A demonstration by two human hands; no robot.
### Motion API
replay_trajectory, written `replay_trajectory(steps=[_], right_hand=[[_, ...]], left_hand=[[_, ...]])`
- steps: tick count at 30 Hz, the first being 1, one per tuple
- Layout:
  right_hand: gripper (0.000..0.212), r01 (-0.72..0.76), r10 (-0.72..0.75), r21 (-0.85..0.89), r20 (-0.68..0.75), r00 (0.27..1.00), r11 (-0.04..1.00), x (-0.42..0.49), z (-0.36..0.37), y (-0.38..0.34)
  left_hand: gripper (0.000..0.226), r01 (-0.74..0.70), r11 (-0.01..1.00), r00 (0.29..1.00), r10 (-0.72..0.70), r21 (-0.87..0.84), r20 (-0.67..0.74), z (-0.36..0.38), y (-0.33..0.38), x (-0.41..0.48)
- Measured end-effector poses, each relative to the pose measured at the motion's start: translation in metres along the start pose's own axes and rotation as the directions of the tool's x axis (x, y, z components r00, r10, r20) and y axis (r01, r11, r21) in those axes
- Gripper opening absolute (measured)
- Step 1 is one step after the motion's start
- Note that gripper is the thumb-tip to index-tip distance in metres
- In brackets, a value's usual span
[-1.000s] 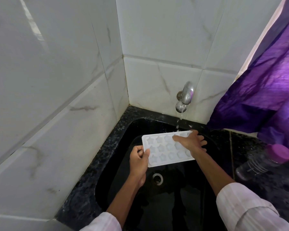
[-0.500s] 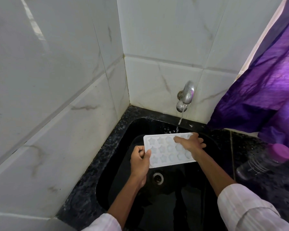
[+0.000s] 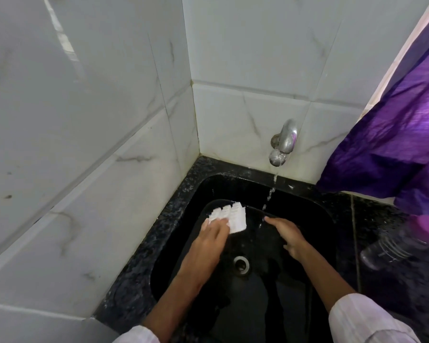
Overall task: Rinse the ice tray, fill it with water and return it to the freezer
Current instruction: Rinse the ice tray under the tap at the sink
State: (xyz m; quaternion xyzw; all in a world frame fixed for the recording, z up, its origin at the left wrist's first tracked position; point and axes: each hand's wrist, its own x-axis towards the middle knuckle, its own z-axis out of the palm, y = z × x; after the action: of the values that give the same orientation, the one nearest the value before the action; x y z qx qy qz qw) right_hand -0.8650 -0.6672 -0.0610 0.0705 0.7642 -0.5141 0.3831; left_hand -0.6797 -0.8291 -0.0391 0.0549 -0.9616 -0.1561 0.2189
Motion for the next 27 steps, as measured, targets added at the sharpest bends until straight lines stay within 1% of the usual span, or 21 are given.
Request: replay_trajectory(steps=[1,2,3,4,5,6,7,8,9,10,11,12,13,15,17,18,21,23,25,26,27], right_hand=[[0.032,0.005,-0.005,0.02,0.0,1.0,1.0,-0.001,0.0,0.0],[0.029,0.015,-0.014,0.042,-0.005,1.0,0.999,-0.001,-0.001,0.001],[0.029,0.016,-0.015,0.056,-0.012,1.0,0.998,-0.003,-0.002,0.0],[0.03,0.027,-0.026,0.056,-0.011,1.0,0.998,-0.002,-0.002,0.0],[0.03,0.032,-0.031,0.058,-0.014,0.999,0.998,-0.005,-0.003,-0.002],[0.029,0.037,-0.036,0.068,-0.019,0.999,0.997,-0.003,-0.004,-0.003],[0.027,0.034,-0.032,0.079,-0.027,0.999,0.996,-0.004,-0.005,-0.004],[0.026,0.033,-0.03,0.088,-0.029,0.999,0.996,-0.003,-0.006,-0.005],[0.027,0.031,-0.027,0.096,-0.038,0.999,0.995,-0.004,-0.006,-0.007],[0.032,0.033,-0.028,0.095,-0.05,0.998,0.995,0.001,-0.006,-0.006],[0.037,0.039,-0.032,0.098,-0.067,0.997,0.994,0.001,-0.007,-0.006],[0.041,0.047,-0.039,0.107,-0.08,0.996,0.993,0.003,-0.007,-0.005],[0.043,0.053,-0.043,0.121,-0.089,0.995,0.991,0.002,-0.007,-0.007],[0.052,0.07,-0.054,0.153,-0.106,0.993,0.986,0.001,-0.008,-0.012],[0.068,0.091,-0.069,0.167,-0.133,0.989,0.982,0.002,-0.01,-0.017],[0.073,0.105,-0.08,0.174,-0.146,0.986,0.979,0.004,-0.012,-0.019],[0.083,0.115,-0.078,0.212,-0.178,0.981,0.971,0.007,-0.015,-0.025],[0.092,0.106,-0.061,0.253,-0.178,0.982,0.962,0.008,-0.015,-0.029],[0.099,0.095,-0.046,0.318,-0.158,0.986,0.943,0.009,-0.014,-0.032],[0.098,0.09,-0.038,0.357,-0.149,0.988,0.93,0.011,-0.012,-0.032],[0.092,0.089,-0.034,0.399,-0.142,0.989,0.913,0.012,-0.011,-0.033]], left_hand=[[0.037,-0.131,0.986,0.991,0.131,0.105,0.007,0.003,-0.002,-0.005],[0.033,-0.213,0.963,0.977,0.212,0.163,0.025,0.007,-0.004,-0.01],[0.034,-0.232,0.952,0.973,0.224,0.198,0.061,0.01,-0.007,-0.014],[0.046,-0.193,0.963,0.98,0.181,0.19,0.079,0.013,-0.01,-0.018],[0.059,-0.102,0.982,0.993,0.09,0.161,0.078,0.017,-0.011,-0.023],[0.065,0.035,0.998,0.998,-0.038,0.057,0.05,0.02,-0.01,-0.028],[0.061,0.182,0.98,0.983,-0.181,-0.086,0.017,0.02,-0.007,-0.028],[0.05,0.314,0.922,0.946,-0.324,-0.228,-0.006,0.019,-0.004,-0.024],[0.036,0.413,0.845,0.891,-0.452,-0.34,-0.043,0.018,-0.001,-0.019],[0.022,0.472,0.778,0.833,-0.548,-0.414,-0.08,0.017,0.001,-0.011],[0.014,0.518,0.708,0.77,-0.63,-0.48,-0.098,0.015,0.003,-0.004],[0.015,0.554,0.635,0.708,-0.7,-0.538,-0.097,0.014,0.005,0.004],[0.016,0.584,0.548,0.643,-0.762,-0.6,-0.07,0.014,0.007,0.012],[0.013,0.62,0.348,0.521,-0.852,-0.703,0.038,0.017,0.012,0.024],[0.012,0.586,0.172,0.446,-0.884,-0.792,0.138,0.023,0.016,0.032],[0.011,0.56,0.108,0.425,-0.889,-0.821,0.172,0.026,0.018,0.036],[0.009,0.487,-0.056,0.39,-0.879,-0.872,0.275,0.034,0.025,0.046],[0.007,0.434,-0.167,0.382,-0.856,-0.885,0.349,0.036,0.032,0.05],[0.007,0.405,-0.23,0.387,-0.833,-0.885,0.394,0.035,0.039,0.053],[0.008,0.403,-0.244,0.391,-0.826,-0.882,0.407,0.035,0.042,0.054],[0.009,0.402,-0.252,0.394,-0.82,-0.88,0.415,0.035,0.044,0.054]])
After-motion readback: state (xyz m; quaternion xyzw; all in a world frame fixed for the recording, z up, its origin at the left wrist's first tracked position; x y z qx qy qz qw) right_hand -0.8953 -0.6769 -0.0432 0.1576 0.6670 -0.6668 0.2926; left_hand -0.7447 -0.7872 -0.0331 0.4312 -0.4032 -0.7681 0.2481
